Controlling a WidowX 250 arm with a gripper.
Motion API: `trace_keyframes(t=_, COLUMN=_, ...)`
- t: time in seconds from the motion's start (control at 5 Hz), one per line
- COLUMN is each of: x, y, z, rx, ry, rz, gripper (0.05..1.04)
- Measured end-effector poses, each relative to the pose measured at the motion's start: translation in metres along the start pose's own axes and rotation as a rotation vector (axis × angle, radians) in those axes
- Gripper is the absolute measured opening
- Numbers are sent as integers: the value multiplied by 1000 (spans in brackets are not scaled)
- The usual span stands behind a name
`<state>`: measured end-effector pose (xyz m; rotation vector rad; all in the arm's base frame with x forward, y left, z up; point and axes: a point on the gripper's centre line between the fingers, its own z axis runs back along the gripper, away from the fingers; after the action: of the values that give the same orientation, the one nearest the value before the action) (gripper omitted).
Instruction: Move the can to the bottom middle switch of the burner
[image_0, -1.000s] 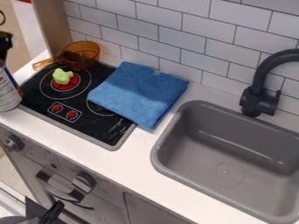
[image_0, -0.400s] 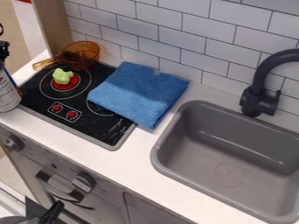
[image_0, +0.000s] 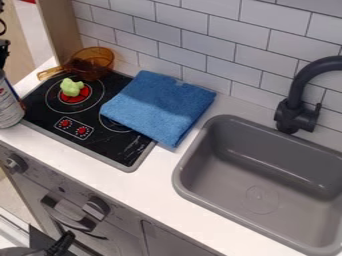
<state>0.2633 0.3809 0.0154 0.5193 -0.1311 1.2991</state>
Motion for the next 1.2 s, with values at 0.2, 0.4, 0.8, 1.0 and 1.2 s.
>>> trace_keyframes(t=0.2, x=-3, y=-1, z=0, rx=-5, ry=17, rz=126, gripper=1001)
trace_keyframes(t=0.4, x=-13, y=-2, z=-7, rx=-21, ry=43, rz=210, gripper=1001)
trace_keyframes(t=0.8, x=-25, y=0, z=-12, rx=-10, ry=101, rz=290, gripper=1001)
trace_keyframes(t=1.0, x=-35, y=-3, z=-13, rx=-5, ry=135, rz=308, gripper=1001)
trace_keyframes(t=1.2, x=-50, y=-9, z=-14, rx=9, ry=166, rz=305, gripper=1001)
